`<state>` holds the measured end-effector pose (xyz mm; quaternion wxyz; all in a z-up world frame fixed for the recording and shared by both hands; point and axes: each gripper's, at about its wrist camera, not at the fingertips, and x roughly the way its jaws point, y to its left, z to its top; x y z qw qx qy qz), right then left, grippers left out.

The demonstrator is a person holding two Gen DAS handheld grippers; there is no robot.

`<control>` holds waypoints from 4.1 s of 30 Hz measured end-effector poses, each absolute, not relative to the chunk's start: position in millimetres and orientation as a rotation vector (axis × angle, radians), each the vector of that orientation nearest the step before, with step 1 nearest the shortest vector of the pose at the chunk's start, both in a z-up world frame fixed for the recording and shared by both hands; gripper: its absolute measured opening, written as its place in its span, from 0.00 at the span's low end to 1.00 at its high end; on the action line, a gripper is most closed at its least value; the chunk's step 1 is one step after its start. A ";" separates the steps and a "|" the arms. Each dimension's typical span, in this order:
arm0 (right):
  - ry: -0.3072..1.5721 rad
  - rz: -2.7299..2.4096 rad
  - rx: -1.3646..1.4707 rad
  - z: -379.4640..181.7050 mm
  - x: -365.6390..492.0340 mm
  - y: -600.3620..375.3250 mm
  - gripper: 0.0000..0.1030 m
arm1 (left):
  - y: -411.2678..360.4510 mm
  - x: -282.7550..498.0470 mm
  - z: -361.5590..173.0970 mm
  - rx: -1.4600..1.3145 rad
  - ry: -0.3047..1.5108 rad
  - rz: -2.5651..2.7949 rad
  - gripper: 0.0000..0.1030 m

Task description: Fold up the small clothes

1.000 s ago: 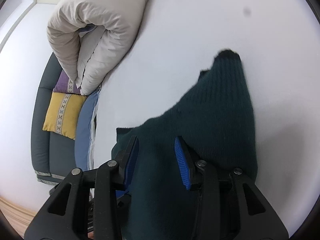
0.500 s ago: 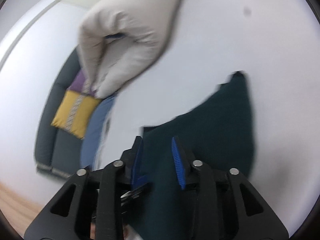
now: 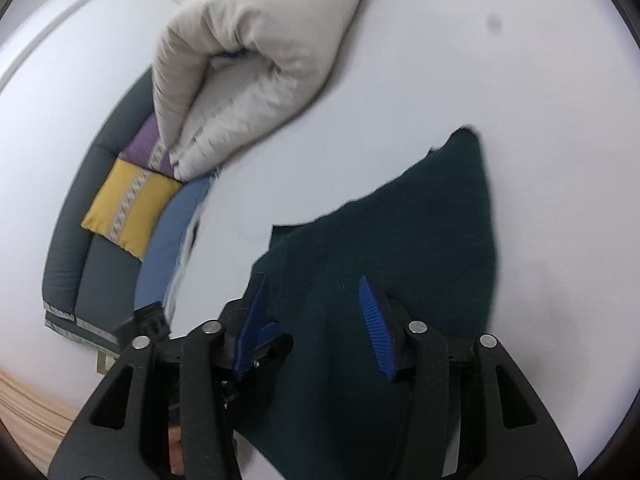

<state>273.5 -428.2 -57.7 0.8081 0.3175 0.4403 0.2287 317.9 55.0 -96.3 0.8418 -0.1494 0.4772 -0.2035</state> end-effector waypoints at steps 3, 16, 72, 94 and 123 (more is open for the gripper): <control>0.905 0.454 0.659 -48.8 242.0 -458.0 0.76 | 74.1 303.7 -73.4 -0.372 0.966 -0.409 0.55; 1.093 0.488 0.811 -112.4 192.7 -503.4 0.79 | 131.1 289.5 -112.2 -0.619 1.096 -0.407 0.70; 1.026 0.539 0.617 -30.2 -22.0 -451.5 0.39 | 65.5 139.8 -34.6 -0.489 1.082 -0.574 0.24; 1.059 0.515 0.803 -135.2 -147.5 -500.3 0.41 | 69.2 72.7 -126.1 -0.557 1.219 -0.561 0.28; 0.980 0.369 0.645 -99.1 -152.5 -516.2 0.49 | 97.4 60.5 -117.3 -0.534 1.067 -0.499 0.46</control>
